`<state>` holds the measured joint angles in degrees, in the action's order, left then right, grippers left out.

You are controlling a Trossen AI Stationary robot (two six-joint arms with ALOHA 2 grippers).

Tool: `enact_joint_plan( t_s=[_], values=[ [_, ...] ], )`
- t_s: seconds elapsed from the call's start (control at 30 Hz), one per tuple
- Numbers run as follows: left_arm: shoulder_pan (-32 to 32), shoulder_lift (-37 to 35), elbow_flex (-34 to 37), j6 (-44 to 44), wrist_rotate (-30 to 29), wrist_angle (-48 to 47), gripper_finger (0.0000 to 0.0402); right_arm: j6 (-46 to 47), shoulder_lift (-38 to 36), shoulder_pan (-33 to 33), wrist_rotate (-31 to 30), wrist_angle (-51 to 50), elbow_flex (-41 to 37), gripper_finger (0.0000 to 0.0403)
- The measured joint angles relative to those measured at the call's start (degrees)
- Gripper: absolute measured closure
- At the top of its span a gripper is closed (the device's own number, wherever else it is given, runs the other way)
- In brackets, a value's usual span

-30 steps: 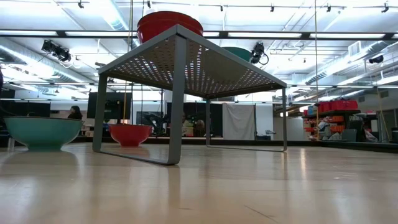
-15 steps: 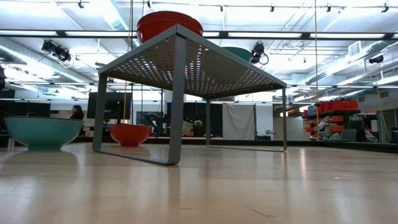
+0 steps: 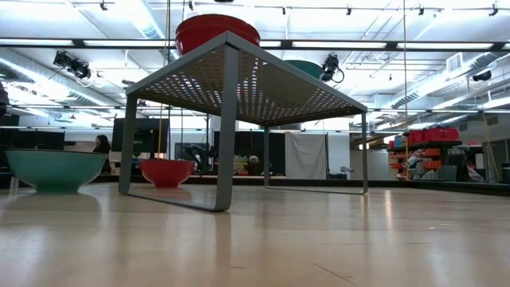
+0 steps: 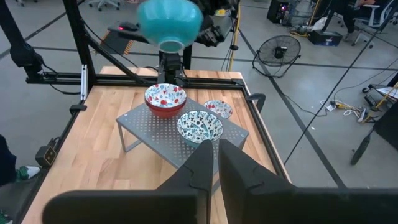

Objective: Pick & Place Mini bowls
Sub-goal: Stack the bottom blue patterned bowl on top of the blue patterned bowl on the shelf

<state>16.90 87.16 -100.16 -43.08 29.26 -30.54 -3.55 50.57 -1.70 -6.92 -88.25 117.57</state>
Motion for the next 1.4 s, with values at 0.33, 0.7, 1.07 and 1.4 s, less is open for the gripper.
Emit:
enact_joint_plan(
  t_s=[0.33, 0.7, 1.07, 1.4],
  values=[
    [6.87, 3.05, 0.07, -2.33, 6.45, 2.12, 0.0393, 0.00, 0.00, 0.00, 0.00, 0.01, 0.01, 0.0376],
    [14.30, 2.97, 0.07, -1.70, 13.48, 2.76, 0.0393, 0.00, 0.00, 0.01, 0.00, 0.02, -0.01, 0.0376],
    [17.08, 3.57, -7.13, -3.08, 14.19, 2.24, 0.0393, 0.01, 0.00, 0.01, 0.00, 0.00, -0.01, 0.0376],
    [16.93, 9.98, -19.28, -2.74, 9.58, -3.15, 0.0393, 0.01, 0.00, -0.01, 0.00, 0.00, 0.00, 0.0376]
  ],
)
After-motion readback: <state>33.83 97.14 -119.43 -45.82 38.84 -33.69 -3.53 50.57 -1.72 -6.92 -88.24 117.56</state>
